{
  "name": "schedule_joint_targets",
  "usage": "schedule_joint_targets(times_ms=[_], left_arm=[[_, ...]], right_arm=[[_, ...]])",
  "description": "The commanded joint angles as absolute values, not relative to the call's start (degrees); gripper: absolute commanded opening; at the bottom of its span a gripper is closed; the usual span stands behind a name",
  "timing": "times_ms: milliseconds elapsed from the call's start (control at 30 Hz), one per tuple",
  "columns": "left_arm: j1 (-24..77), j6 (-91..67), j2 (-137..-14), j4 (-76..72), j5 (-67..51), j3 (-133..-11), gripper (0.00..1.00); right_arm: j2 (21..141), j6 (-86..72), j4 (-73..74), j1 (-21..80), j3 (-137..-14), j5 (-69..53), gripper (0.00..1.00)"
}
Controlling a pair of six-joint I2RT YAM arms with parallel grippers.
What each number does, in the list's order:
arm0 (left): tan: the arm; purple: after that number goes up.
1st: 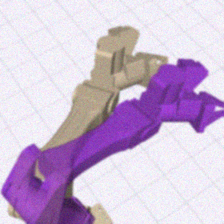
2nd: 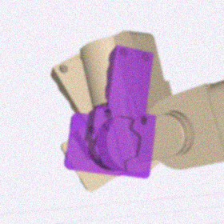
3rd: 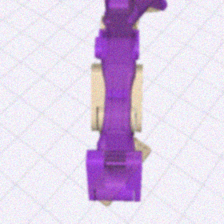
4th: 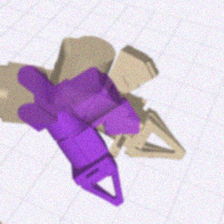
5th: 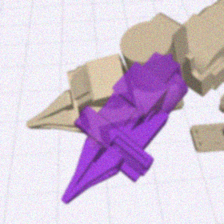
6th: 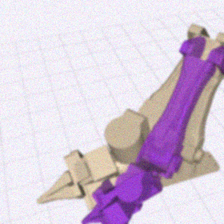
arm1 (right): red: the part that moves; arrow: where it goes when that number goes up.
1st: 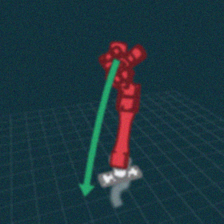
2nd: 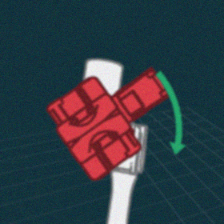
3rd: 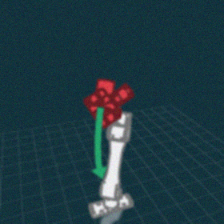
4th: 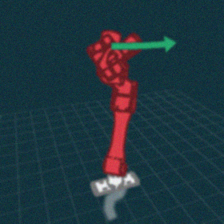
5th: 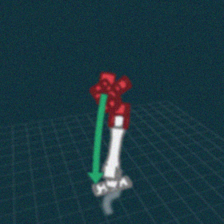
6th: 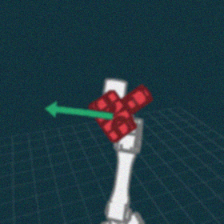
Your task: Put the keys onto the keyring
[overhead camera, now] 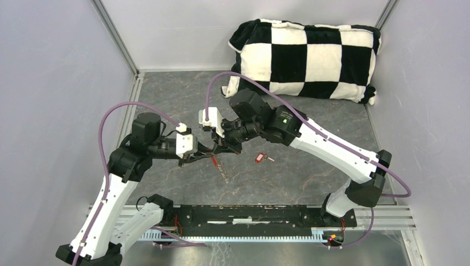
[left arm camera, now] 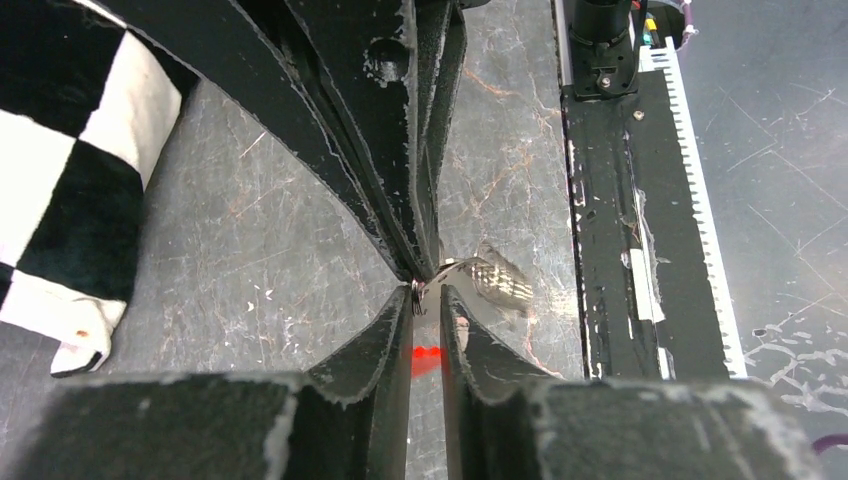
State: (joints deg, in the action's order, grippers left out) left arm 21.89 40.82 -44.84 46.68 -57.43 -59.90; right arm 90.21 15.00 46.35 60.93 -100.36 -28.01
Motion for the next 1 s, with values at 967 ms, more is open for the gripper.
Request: schedule_joint_targets(times_ms=[967], left_arm=[[22.0,48.4,-45.9,51.1,-58.6,-62.6,0.02]], right_arm=[[78.1,6.0,27.9,57.1,-91.1,-29.5,0.36]])
